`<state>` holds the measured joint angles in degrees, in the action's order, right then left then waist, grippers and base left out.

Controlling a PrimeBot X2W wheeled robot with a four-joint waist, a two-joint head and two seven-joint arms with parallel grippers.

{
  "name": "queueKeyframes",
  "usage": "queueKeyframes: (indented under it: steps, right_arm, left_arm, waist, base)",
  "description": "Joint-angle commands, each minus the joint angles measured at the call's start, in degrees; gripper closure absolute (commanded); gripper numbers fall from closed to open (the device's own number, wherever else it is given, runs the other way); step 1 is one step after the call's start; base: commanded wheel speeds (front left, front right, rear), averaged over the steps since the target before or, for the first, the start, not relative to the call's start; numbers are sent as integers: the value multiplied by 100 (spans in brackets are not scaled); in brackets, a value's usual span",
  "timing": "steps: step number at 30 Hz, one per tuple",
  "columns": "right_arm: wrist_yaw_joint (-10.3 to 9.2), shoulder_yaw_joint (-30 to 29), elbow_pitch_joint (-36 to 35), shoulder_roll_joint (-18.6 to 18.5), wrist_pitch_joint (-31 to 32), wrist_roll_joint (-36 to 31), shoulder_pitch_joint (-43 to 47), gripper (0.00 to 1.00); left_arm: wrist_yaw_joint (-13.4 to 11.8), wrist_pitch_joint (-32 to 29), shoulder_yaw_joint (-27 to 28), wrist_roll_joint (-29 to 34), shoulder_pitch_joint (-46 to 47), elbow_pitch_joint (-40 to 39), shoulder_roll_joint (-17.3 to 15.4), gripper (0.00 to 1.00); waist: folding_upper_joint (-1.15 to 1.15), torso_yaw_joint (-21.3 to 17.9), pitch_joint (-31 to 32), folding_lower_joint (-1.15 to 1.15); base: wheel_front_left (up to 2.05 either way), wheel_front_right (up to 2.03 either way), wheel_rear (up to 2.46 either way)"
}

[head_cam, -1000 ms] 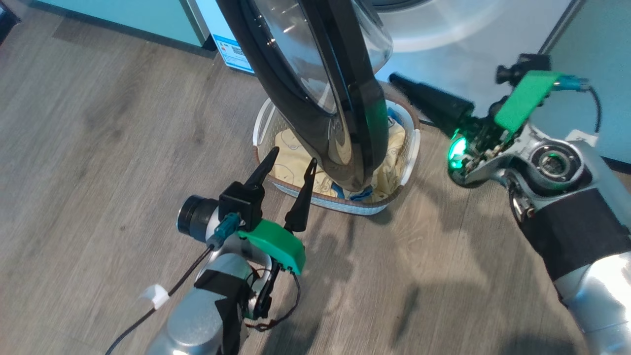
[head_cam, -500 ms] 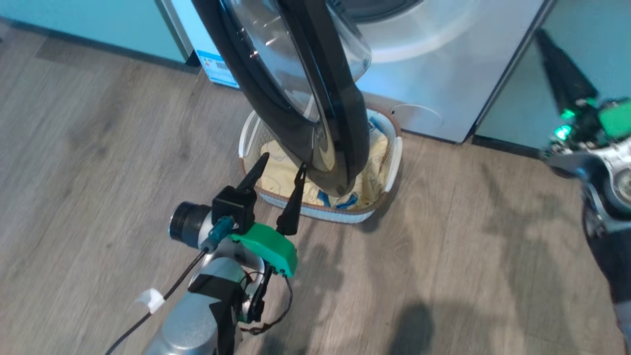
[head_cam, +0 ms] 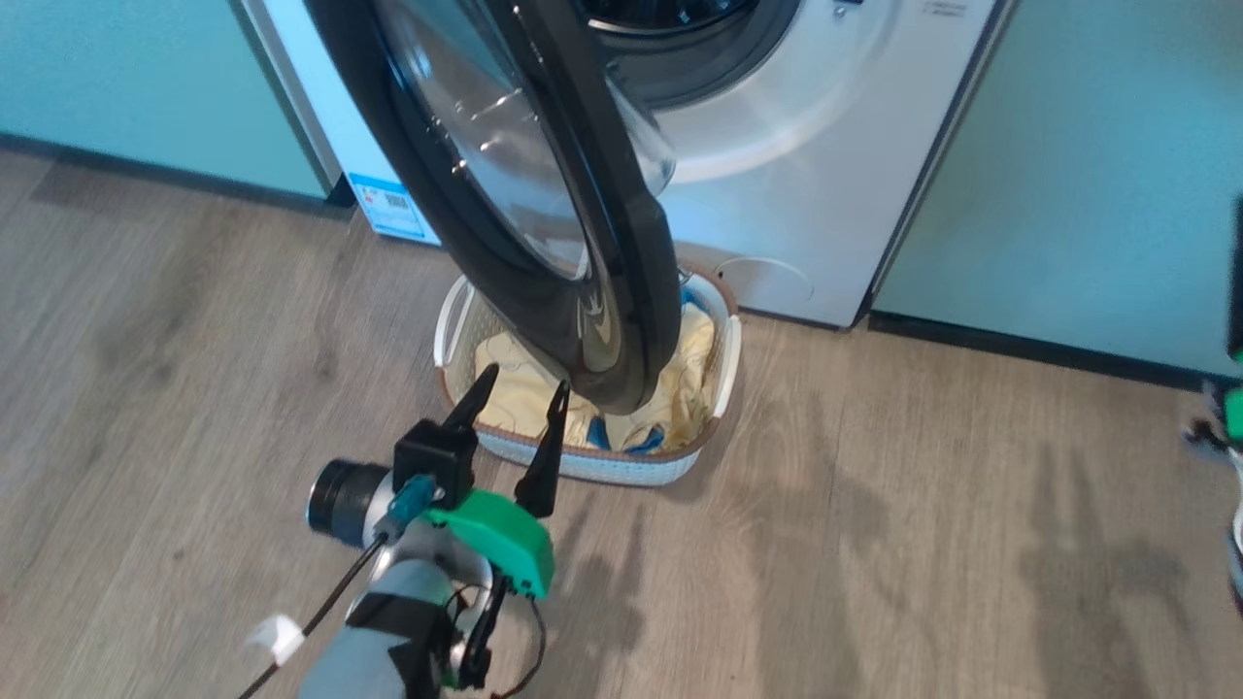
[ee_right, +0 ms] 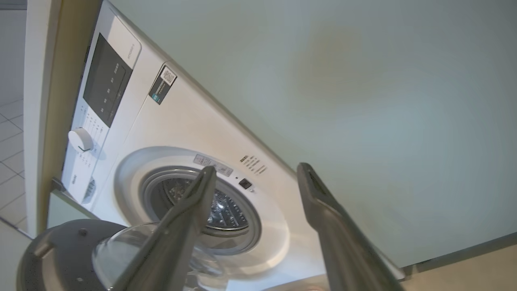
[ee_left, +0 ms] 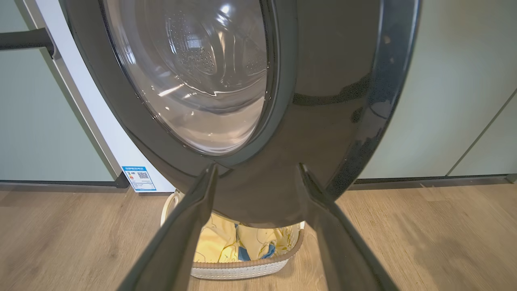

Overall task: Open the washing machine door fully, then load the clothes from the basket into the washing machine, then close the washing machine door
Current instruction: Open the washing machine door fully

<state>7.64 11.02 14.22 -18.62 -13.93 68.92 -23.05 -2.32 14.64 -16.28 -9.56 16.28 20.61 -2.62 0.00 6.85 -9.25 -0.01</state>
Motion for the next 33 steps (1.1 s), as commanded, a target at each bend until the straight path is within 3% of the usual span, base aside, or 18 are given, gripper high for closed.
queueKeyframes:
  steps: [1,6,11,14,20,33]
  right_arm:
    - [-15,-53,-170,-131,-64,-163,2,0]
    - [-15,-1031,-630,90,-104,-2094,565,0]
    - [-15,-1744,-1911,712,-106,-4027,1545,0]
    - [-15,-1853,-2427,951,-106,-4580,2046,0]
    - [-15,-1764,-2898,1290,-107,-5187,3046,0]
    - [-15,-1631,-2522,1555,-107,-5509,3828,0]
  left_arm:
    - [12,36,258,71,51,-148,-118,0]
    - [18,36,342,83,-99,-129,-153,0]
    - [34,36,405,95,-227,-136,-167,0]
    - [33,36,439,98,-281,-154,-168,0]
    - [22,36,518,96,-399,-183,-172,0]
    - [-21,36,697,92,-573,-242,-209,0]
  waist:
    - [0,-51,75,1]
    - [0,-151,264,1]
    - [0,-211,427,1]
    - [0,-235,476,1]
    - [0,-269,571,1]
    - [0,-406,657,1]
  base:
    - [0,0,0]
    - [0,0,0]
    - [0,0,0]
    - [0,0,0]
    - [0,0,0]
    - [0,0,0]
